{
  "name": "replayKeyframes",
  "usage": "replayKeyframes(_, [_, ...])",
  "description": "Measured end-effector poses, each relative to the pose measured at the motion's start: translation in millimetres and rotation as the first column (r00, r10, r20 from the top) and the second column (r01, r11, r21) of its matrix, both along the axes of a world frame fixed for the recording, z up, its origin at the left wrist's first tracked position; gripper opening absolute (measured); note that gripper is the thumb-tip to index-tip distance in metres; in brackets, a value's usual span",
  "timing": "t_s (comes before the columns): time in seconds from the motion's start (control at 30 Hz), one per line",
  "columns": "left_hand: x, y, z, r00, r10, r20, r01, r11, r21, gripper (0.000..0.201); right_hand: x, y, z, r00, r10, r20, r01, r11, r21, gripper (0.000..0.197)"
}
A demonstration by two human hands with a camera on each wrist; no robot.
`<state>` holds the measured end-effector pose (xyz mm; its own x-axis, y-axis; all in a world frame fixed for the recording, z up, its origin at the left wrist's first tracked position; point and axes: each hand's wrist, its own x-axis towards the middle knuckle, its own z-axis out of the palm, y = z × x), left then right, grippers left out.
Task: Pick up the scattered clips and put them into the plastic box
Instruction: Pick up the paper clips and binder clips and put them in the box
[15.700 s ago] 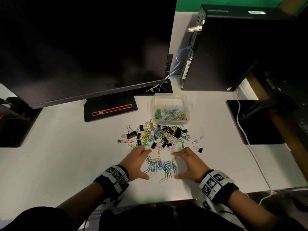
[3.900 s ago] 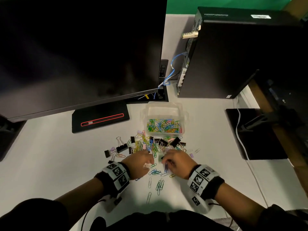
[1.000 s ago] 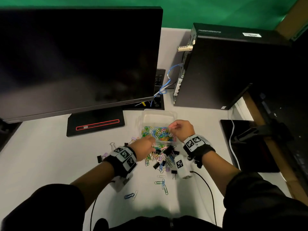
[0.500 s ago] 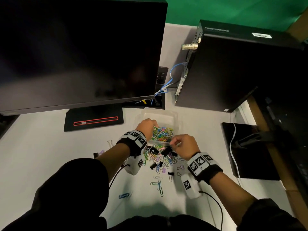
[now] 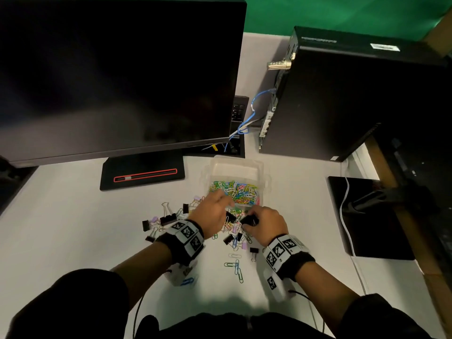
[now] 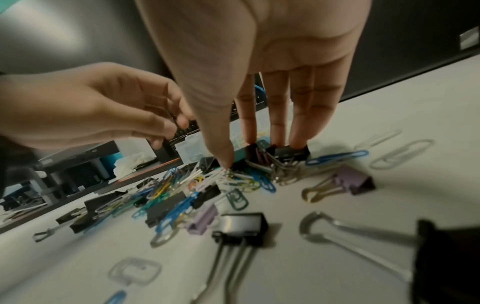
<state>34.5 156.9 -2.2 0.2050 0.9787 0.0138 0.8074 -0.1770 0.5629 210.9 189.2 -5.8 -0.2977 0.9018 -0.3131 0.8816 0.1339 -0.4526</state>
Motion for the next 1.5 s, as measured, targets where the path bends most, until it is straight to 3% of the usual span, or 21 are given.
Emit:
replayKeyframes(0.3, [22, -12, -18, 0.947, -0.095, -0.308, 0.039, 0.983, -0.181, 0.039, 13, -8, -4, 0.997, -0.072, 0.025, 0.071, 0.997, 0.012, 0.039])
replayKeyframes(0.4, [23, -11, -21, 0.963, -0.076, -0.258, 0.029, 0.983, -0.18, 0.032, 24, -8, -4, 0.991, -0.123, 0.056, 0.123, 0.992, 0.007, 0.043])
replayKeyframes(0.57, [19, -17, -18, 0.999, 0.004, -0.033, -0.009, 0.986, -0.168, 0.026, 39, -10, -3, 0.975, -0.162, 0.153, 0.163, 0.987, 0.004, 0.037])
replayKeyframes(0.67, [9, -18, -12, 0.998, 0.05, 0.044, -0.041, 0.982, -0.183, 0.026, 34, -13, -2, 0.992, -0.09, 0.093, 0.083, 0.993, 0.081, 0.034])
replayKeyframes(0.77, [-7, -19, -9, 0.997, 0.07, 0.044, -0.06, 0.98, -0.189, 0.028, 22, -18, -2, 0.996, 0.089, -0.009, -0.086, 0.983, 0.163, 0.029])
replayKeyframes(0.93, [-36, -23, -8, 0.987, 0.158, -0.009, -0.156, 0.966, -0.204, 0.03, -1, -21, 0, 0.956, 0.286, -0.068, -0.284, 0.958, 0.035, 0.044])
replayKeyframes(1.17, [-67, -28, -15, 0.953, 0.243, -0.183, -0.279, 0.938, -0.206, 0.034, -14, -14, 0, 0.937, 0.349, 0.003, -0.349, 0.936, -0.045, 0.065])
replayKeyframes(1.3, [-62, -34, -19, 0.932, 0.183, -0.312, -0.243, 0.956, -0.165, 0.043, -14, -13, -7, 0.947, 0.321, -0.019, -0.322, 0.945, -0.061, 0.063])
replayKeyframes(1.5, [-32, -34, -15, 0.925, -0.089, -0.369, 0.019, 0.982, -0.19, 0.06, -6, -13, -8, 0.964, 0.264, -0.034, -0.266, 0.963, -0.034, 0.066])
